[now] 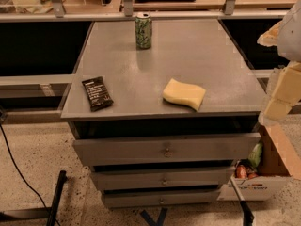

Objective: Knock green can over

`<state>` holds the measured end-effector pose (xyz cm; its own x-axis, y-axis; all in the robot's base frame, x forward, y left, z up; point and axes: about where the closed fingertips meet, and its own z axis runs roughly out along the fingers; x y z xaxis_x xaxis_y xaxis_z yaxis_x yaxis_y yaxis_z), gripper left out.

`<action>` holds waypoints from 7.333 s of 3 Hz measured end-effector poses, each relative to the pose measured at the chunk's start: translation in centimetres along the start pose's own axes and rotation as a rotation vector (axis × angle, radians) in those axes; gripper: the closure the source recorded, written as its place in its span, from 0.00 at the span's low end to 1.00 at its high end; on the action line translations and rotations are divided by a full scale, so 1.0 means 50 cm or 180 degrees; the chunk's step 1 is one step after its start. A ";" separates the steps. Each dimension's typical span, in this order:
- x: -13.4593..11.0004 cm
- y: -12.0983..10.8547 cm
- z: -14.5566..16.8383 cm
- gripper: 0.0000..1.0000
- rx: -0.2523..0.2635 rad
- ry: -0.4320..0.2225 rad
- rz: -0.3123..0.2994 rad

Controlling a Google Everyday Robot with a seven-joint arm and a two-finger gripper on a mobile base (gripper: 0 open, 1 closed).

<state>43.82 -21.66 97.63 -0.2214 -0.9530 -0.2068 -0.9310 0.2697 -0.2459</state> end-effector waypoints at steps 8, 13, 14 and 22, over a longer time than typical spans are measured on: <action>-0.059 -0.425 0.214 0.00 0.0177 -0.1796 0.0632; -0.232 -0.602 0.336 0.00 0.0510 -0.2730 0.0528; -0.277 -0.617 0.338 0.00 0.0496 -0.2968 0.0510; -0.498 -0.595 0.428 0.00 0.0204 -0.3313 0.0705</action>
Offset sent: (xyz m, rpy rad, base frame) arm 0.1434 -0.0413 0.0193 0.0867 -0.0238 0.0408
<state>83.25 -3.02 89.85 0.0012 -0.3028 -0.9531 -0.8766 0.4583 -0.1467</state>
